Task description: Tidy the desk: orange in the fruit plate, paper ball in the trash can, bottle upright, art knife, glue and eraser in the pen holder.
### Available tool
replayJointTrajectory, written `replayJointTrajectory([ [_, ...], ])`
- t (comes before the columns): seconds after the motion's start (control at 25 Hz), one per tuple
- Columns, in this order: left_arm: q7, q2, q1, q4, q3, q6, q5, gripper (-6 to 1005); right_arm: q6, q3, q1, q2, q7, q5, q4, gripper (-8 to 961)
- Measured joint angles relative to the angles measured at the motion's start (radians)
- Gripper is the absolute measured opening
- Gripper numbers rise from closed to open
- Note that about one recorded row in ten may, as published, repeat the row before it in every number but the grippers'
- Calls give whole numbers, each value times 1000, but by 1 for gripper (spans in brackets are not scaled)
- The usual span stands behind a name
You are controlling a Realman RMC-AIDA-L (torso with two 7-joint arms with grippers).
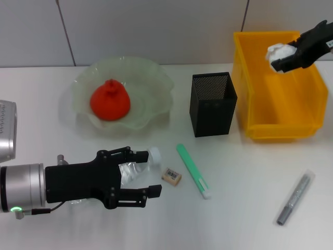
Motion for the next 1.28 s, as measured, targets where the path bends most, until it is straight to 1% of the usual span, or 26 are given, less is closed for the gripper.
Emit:
replayJointTrajectory([
  [0.08, 0, 0, -1, 0, 0, -3, 0, 832, 68, 3, -7, -1, 4, 3, 45, 615],
  [0.24, -2, 0, -7, 0, 0, -5, -1, 830, 182, 0, -24, 6, 8, 24, 103, 627],
  [0.56, -2, 0, -16, 0, 0, -19, -2, 827, 296, -4, -48, 10, 2, 89, 152, 651],
  [0.64, -2, 0, -18, 0, 0, -19, -2, 827, 318, -4, -63, 11, -4, 134, 153, 657],
  [0.68, -2, 0, -18, 0, 0, -19, -2, 826, 331, -4, -73, 11, -12, 168, 152, 685],
  [0.76, -2, 0, -18, 0, 0, -19, -2, 826, 358, 0, -103, 13, -52, 276, 151, 742],
  [0.84, -1, 0, -19, 0, 0, -19, -2, 825, 382, 4, -146, 14, -130, 451, 155, 799],
  [0.88, -1, -1, -20, 0, 0, -19, -2, 824, 389, 5, -167, 15, -169, 529, 160, 799],
  [1.0, -1, -2, -21, 0, 0, -19, -1, 823, 367, -1, -234, 18, -339, 843, 210, 798],
  [1.08, -1, -6, -24, 0, 0, -19, -1, 823, 300, -3, -273, 17, -455, 1013, 271, 798],
  [1.16, -1, -9, -24, 0, 0, -19, -1, 822, 206, -1, -301, 16, -551, 1131, 343, 798],
  [1.28, 0, -11, -25, 0, 0, -20, -1, 821, 71, 4, -322, 5, -637, 1199, 447, 799],
])
